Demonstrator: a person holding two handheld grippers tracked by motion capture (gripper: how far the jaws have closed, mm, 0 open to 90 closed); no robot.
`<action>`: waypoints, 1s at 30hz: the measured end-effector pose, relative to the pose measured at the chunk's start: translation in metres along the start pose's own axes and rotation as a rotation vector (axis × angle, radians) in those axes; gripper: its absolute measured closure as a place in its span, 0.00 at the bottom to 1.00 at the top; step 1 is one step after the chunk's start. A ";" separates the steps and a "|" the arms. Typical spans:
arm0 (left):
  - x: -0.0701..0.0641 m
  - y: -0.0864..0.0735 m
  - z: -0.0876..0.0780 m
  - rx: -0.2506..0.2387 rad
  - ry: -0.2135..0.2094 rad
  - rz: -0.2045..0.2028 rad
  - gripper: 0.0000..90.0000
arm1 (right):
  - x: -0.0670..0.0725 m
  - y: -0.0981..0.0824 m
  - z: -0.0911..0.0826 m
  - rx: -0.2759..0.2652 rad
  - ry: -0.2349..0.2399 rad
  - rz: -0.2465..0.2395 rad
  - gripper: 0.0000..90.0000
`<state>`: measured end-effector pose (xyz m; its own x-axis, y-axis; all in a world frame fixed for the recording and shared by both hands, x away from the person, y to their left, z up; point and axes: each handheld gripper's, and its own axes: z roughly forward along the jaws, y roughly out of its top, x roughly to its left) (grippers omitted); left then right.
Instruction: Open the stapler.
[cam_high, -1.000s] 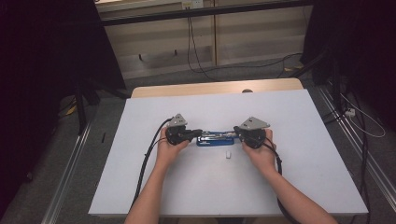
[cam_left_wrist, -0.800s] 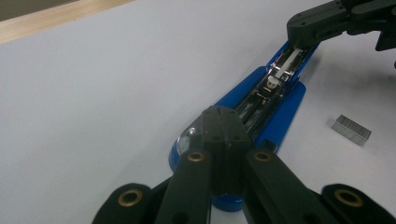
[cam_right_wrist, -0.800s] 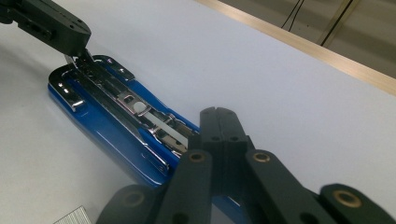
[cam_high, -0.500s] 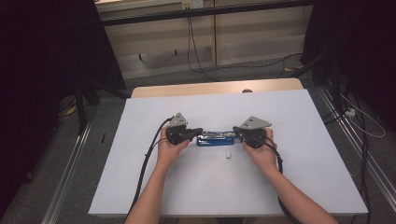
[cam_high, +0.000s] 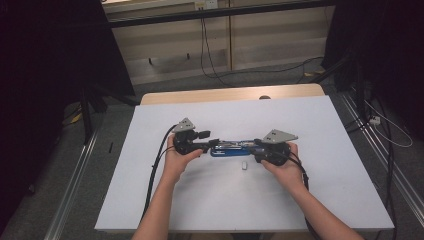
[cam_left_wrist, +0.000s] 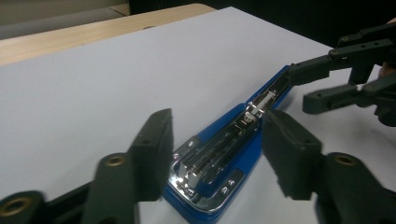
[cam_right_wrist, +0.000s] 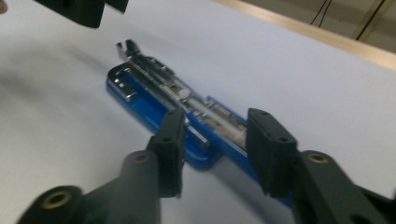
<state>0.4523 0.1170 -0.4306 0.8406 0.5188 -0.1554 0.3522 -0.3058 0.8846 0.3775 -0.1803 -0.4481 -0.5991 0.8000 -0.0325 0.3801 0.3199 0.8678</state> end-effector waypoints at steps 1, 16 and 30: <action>0.000 0.000 0.000 0.000 0.000 0.000 0.35 | 0.002 -0.001 0.000 0.004 0.004 0.002 0.55; -0.006 -0.001 -0.016 0.028 0.065 -0.016 0.13 | 0.020 -0.016 -0.010 0.071 0.005 0.067 0.16; -0.007 0.000 -0.025 0.031 0.079 -0.011 0.13 | 0.030 -0.019 -0.001 0.099 0.007 0.071 0.16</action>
<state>0.4360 0.1336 -0.4187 0.8023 0.5829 -0.1287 0.3746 -0.3238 0.8688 0.3513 -0.1633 -0.4652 -0.5731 0.8189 0.0311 0.4896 0.3117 0.8143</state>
